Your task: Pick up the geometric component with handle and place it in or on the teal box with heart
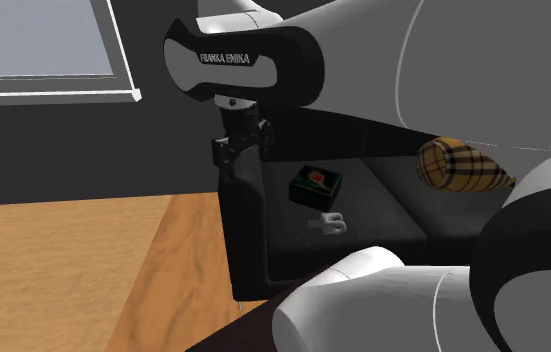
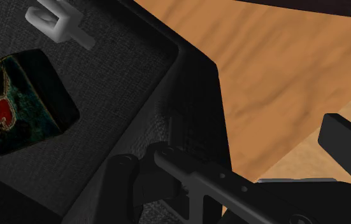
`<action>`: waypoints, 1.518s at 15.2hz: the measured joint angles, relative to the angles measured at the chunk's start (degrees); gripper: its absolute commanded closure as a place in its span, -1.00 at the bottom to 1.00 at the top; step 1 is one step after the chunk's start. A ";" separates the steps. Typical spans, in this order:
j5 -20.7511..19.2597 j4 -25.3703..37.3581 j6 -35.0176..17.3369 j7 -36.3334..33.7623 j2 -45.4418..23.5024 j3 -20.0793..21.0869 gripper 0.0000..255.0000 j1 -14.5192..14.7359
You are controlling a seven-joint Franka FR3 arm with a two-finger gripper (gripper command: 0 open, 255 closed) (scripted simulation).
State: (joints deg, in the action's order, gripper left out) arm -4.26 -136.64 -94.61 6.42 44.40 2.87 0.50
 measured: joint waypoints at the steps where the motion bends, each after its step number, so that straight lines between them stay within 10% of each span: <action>1: 0.00 0.00 0.00 0.00 0.00 0.00 -1.00 0.00; 23: -12.42 -17.13 -31.69 20.42 -14.50 -24.18 -1.00 -9.68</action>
State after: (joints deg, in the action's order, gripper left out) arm -16.68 -153.77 -126.30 26.84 29.90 -21.31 -9.18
